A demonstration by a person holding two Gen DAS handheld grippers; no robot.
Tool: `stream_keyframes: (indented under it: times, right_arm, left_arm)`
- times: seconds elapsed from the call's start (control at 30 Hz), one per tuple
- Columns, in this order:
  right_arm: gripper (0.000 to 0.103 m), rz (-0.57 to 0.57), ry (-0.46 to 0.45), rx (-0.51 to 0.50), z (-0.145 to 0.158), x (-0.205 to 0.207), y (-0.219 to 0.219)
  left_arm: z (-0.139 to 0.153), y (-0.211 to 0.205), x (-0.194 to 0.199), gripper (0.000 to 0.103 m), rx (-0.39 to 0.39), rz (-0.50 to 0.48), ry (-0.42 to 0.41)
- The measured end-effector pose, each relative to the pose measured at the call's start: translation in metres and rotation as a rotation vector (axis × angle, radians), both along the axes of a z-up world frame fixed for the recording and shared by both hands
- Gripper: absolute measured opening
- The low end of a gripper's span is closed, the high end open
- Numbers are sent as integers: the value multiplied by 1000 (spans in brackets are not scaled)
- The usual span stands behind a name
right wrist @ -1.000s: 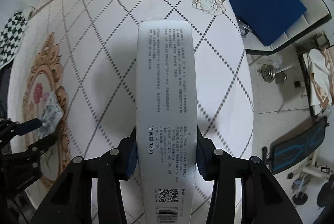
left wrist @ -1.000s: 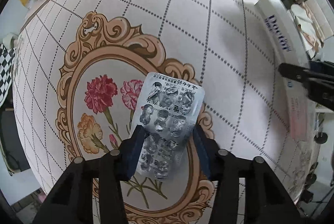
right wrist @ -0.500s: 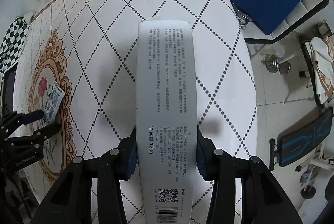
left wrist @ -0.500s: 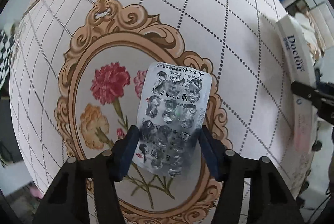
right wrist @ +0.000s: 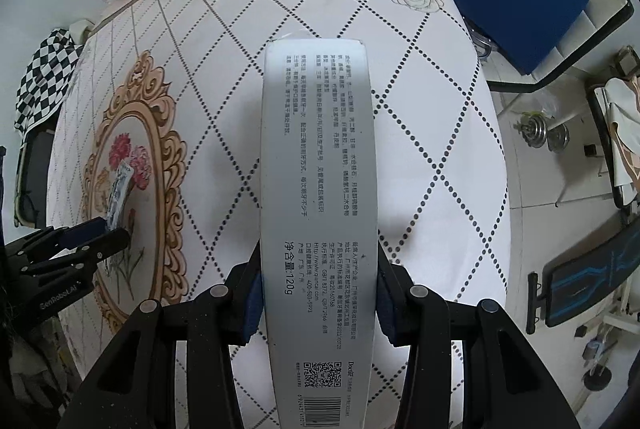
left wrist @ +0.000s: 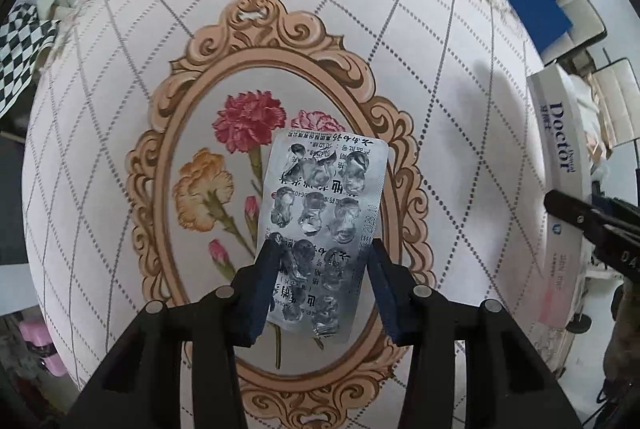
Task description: Collect trash
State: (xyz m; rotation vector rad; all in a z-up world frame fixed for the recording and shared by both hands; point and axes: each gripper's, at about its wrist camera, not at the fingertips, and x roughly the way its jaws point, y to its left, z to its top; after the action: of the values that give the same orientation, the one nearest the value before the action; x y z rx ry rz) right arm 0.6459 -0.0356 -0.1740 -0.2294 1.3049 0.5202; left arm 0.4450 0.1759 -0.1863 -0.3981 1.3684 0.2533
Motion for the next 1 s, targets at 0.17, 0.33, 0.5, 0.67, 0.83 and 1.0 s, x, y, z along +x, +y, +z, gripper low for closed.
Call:
stream_keyframes:
  times: [0.17,0.33,0.5,0.67,0.83,1.0]
  right_arm:
    - [48,16,-22,25,14,-27,-3]
    - [48,12,-36,56,26,-83,-14]
    - [48,20,-60,90,36,-170,-29]
    - [48,24,-121,123,48,-295,-55]
    - [48,-18,-112,139,39,-421,-96]
    - [48,-31,29,129,-3,-533,-139]
  left_arm:
    - [46,-8,-53,41,55,28,-83]
    - [55,-41,-81,41,88,86,-155]
    - [67,-77,-142,41,93,115,-217]
    - [72,-101,-230,41,49,99,-272]
    - [74,-128,-327,41,-41,48,-297]
    - [45,-157,-405,41,-150,44,-227]
